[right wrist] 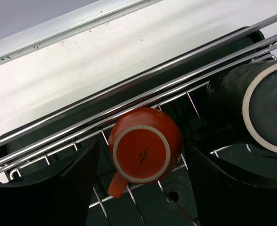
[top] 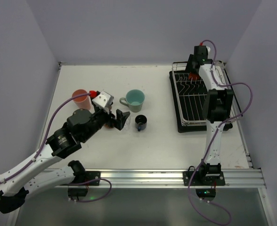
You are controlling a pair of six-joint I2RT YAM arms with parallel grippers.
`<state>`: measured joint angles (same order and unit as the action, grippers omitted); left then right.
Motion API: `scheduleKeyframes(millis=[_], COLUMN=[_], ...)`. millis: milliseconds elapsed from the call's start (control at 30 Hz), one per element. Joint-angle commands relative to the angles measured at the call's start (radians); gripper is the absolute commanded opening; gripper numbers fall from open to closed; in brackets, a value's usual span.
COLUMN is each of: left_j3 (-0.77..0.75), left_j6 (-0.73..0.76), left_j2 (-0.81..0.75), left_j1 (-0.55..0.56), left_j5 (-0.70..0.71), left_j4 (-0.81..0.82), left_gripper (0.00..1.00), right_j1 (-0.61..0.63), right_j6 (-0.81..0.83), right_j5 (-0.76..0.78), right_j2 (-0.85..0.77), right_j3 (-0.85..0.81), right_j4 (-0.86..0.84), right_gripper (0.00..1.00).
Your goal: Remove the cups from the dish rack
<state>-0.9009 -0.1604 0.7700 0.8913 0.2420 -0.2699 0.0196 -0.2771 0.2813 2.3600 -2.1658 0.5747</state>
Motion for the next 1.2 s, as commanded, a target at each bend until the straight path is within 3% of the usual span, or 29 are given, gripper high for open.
scheduleKeyframes(millis=[0, 200, 433, 467, 667, 800, 1167], left_j3=[0.008, 0.008, 0.011, 0.010, 0.013, 0.011, 0.005], left_j6=[0.012, 0.012, 0.013, 0.015, 0.015, 0.016, 0.012], left_j2=[-0.003, 0.005, 0.012, 0.012, 0.020, 0.031, 0.055], left_j1=[0.000, 0.000, 0.000, 0.000, -0.002, -0.002, -0.006], left_j5=[0.000, 0.000, 0.006, 0.006, 0.014, 0.013, 0.006], left_j4=[0.054, 0.055, 0.057, 0.055, 0.055, 0.057, 0.054], left_gripper=[1.00, 1.00, 1.00, 1.00, 1.00, 1.00, 1.00], right_j1=[0.005, 0.006, 0.008, 0.008, 0.020, 0.022, 0.022], right_j6=[0.035, 0.041, 0.044, 0.045, 0.058, 0.023, -0.013], right_j5=[0.042, 0.056, 0.055, 0.053, 0.053, 0.038, 0.001], right_j2=[0.008, 0.028, 0.042, 0.042, -0.033, -0.105, -0.203], right_j3=[-0.057, -0.052, -0.048, -0.048, 0.016, 0.050, 0.067], right_j4=[0.008, -0.004, -0.015, -0.016, -0.101, -0.165, -0.216], right_gripper=[0.75, 0.74, 0.61, 0.52, 0.26, 0.18, 0.12])
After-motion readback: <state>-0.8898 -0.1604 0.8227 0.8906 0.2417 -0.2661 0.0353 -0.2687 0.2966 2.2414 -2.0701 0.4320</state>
